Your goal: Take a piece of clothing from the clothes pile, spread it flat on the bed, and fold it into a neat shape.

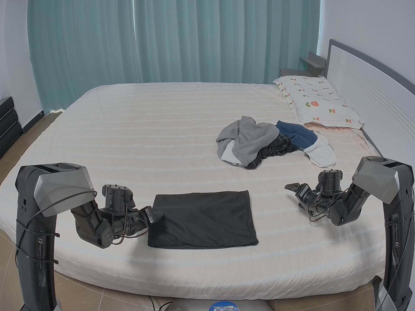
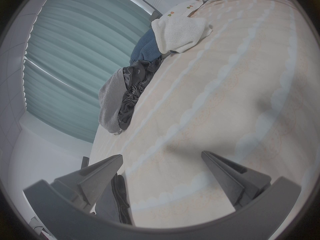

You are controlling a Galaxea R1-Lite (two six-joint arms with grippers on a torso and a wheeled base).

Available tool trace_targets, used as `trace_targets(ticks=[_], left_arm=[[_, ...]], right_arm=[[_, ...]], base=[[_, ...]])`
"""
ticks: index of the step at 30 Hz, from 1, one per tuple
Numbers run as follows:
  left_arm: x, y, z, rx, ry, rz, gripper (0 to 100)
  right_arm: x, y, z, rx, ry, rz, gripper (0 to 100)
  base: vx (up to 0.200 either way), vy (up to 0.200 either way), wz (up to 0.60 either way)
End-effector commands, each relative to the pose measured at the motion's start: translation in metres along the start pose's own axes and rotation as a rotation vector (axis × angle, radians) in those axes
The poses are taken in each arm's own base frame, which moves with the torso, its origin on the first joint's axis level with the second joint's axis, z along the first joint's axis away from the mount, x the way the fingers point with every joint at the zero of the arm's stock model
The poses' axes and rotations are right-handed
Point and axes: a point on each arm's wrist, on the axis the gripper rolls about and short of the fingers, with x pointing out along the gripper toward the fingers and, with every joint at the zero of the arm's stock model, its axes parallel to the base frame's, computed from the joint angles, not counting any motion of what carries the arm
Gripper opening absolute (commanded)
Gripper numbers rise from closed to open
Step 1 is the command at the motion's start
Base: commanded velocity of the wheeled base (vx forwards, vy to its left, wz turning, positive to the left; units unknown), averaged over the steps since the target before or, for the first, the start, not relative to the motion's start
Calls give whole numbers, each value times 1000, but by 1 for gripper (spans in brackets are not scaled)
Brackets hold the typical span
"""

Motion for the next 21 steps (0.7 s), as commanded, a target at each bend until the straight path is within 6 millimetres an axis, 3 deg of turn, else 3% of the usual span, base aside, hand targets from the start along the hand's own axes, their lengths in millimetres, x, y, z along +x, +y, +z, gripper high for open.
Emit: trace_targets(ticks=[1, 21], left_arm=[[2, -2, 3, -10, -10, -8, 0], [-8, -1, 8, -113, -26, -4, 0]], right_arm=[[0, 0, 0, -1, 1, -1, 100], [0, 0, 0, 1, 3, -3, 100]], base=[[0, 0, 0], [0, 0, 0]])
